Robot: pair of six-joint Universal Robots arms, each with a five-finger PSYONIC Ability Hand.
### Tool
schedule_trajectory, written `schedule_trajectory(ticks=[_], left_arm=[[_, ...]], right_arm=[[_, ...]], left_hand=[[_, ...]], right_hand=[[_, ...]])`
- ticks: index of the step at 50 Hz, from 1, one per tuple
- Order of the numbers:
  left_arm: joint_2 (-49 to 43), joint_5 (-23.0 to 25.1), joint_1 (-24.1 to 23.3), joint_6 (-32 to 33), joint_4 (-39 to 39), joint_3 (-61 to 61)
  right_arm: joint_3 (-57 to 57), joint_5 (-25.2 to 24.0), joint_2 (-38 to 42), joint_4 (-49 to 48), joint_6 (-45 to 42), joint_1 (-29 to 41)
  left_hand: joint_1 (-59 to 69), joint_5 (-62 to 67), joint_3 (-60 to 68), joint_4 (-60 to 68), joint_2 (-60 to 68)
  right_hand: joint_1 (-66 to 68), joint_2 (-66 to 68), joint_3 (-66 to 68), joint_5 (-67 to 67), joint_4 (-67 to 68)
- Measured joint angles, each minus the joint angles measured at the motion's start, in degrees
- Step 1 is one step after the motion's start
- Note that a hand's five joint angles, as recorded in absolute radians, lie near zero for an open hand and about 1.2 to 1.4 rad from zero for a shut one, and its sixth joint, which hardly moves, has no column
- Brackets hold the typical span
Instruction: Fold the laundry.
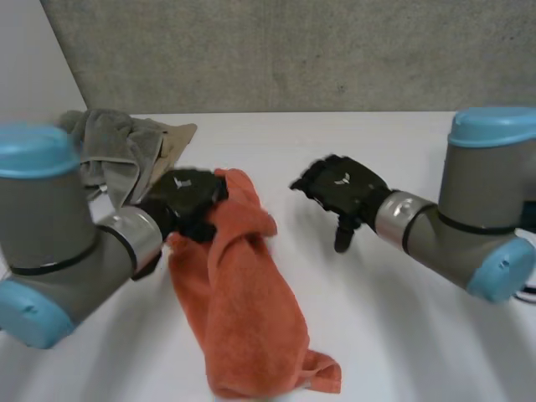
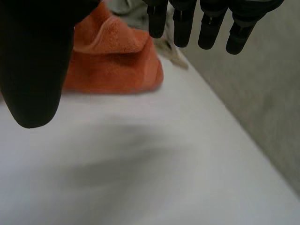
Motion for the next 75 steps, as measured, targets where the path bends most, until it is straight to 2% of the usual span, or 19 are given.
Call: schedule_trajectory(ticks=[7, 20, 21, 24, 25, 26, 29, 30, 34, 36, 38, 40, 41, 50, 57, 63, 68, 72, 75], left_arm=[[10.1, 0.1, -0.2, 0.7, 0.0, -3.9], [13.5, 0.3, -0.3, 4.9, 0.1, -9.7], [13.6, 0.3, -0.3, 5.1, 0.1, -10.0], [13.8, 0.3, -0.4, 5.6, 0.2, -10.4], [13.8, 0.3, -0.4, 5.6, 0.2, -10.5], [14.1, 0.3, -0.3, 5.8, 0.3, -10.6], [14.6, 0.2, -0.1, 5.9, 0.5, -10.3], [14.7, 0.2, 0.0, 5.9, 0.5, -10.1], [15.6, 0.1, 1.4, 6.1, 1.3, -8.0], [15.9, 0.1, 2.4, 6.4, 2.1, -6.7], [16.1, 0.1, 3.5, 6.8, 3.5, -5.4], [16.1, 0.1, 4.6, 7.3, 5.1, -4.2], [16.1, 0.2, 5.3, 7.7, 6.3, -3.4], [12.1, 1.0, 7.8, 9.1, 11.9, -0.2], [2.6, 2.0, 7.3, 9.3, 9.5, 0.1], [-6.8, 1.9, 7.1, 11.1, 8.1, 5.2], [-13.3, 1.6, 6.5, 14.2, 8.6, 16.3], [-15.4, 1.5, 5.8, 15.0, 12.5, 27.5], [-15.5, 1.4, 5.4, 13.6, 19.8, 35.1]], right_arm=[[-13.0, -10.1, 8.4, -0.1, -6.3, 1.2], [-28.5, -14.5, 23.9, 2.4, -6.9, 10.4], [-29.2, -14.7, 24.9, 2.5, -6.8, 11.3], [-30.8, -14.9, 27.2, 2.5, -6.6, 13.2], [-31.0, -14.8, 27.5, 2.4, -6.6, 13.4], [-32.3, -14.0, 28.3, 2.1, -6.5, 14.0], [-36.1, -8.8, 29.1, 0.9, -6.2, 14.4], [-37.0, -7.0, 29.0, 0.6, -6.2, 14.4], [-42.1, 7.1, 26.8, -0.1, -6.2, 12.4], [-42.7, 11.4, 24.7, 0.4, -6.1, 10.8], [-41.9, 14.6, 21.4, 1.6, -6.0, 8.9], [-40.9, 15.6, 19.5, 2.4, -6.1, 7.9], [-38.0, 16.7, 15.5, 4.0, -6.1, 6.3], [-15.9, 16.7, -4.1, 11.2, -6.3, 1.2], [-2.4, 15.8, -11.4, 20.9, -7.6, 0.3], [0.0, 15.3, -9.7, 21.2, -8.6, 0.3], [-5.5, 15.9, -4.0, 13.7, -8.2, -0.1], [-14.5, 17.6, 0.2, 5.7, -6.0, -0.3], [-21.9, 19.5, 2.2, -2.4, -2.3, -0.4]], left_hand=[[0.0, 0.0, 0.0, 0.0, 0.0], [0.0, 0.0, 0.0, 0.1, 0.1], [0.0, 0.0, 0.0, 0.1, 0.1], [0.0, 0.0, 0.0, 0.1, 0.1], [0.0, 0.0, 0.0, 0.1, 0.1], [0.0, 0.0, 0.0, 0.1, 0.1], [0.0, 0.0, 0.0, 0.1, 0.1], [0.0, 0.0, 0.0, 0.1, 0.1], [0.0, 0.0, 0.0, 0.1, 0.1], [0.0, 1.6, 0.1, 0.1, 0.1], [0.0, 2.2, 0.2, 0.2, 0.1], [0.0, 2.2, 0.2, 0.2, 0.1], [3.7, 2.5, 0.3, 0.3, 0.2], [3.7, 2.5, 0.3, 0.3, 0.2], [3.7, 2.5, 0.3, 0.3, 0.2], [3.7, 2.5, 0.3, 0.3, 0.2], [3.7, 2.5, 0.3, 0.3, 0.3], [3.7, 2.5, 0.5, 0.3, 0.4], [3.7, 2.5, 0.5, 0.3, 0.4]], right_hand=[[0.0, 0.0, 0.0, 0.0, 0.0], [0.1, 0.2, 0.2, 0.1, 0.0], [2.5, 2.8, 2.3, 2.2, 2.3], [27.7, 29.0, 28.5, 26.9, 28.3], [31.2, 32.6, 30.8, 30.3, 30.7], [44.7, 47.1, 46.2, 45.2, 46.1], [48.3, 55.1, 55.3, 51.5, 55.7], [48.3, 55.1, 55.7, 51.5, 56.3], [48.3, 55.1, 56.0, 52.5, 56.7], [50.2, 55.1, 56.0, 54.0, 56.7], [50.6, 55.1, 56.0, 54.7, 56.8], [50.6, 55.1, 56.0, 55.1, 56.8], [50.6, 55.1, 56.0, 55.2, 56.8], [50.6, 55.1, 56.0, 55.4, 56.8], [50.6, 55.1, 56.0, 55.4, 56.8], [50.6, 55.1, 56.0, 55.4, 56.8], [50.6, 55.1, 56.2, 55.4, 56.9], [50.6, 55.1, 56.3, 55.4, 56.9], [50.6, 55.1, 56.3, 55.4, 57.0]])
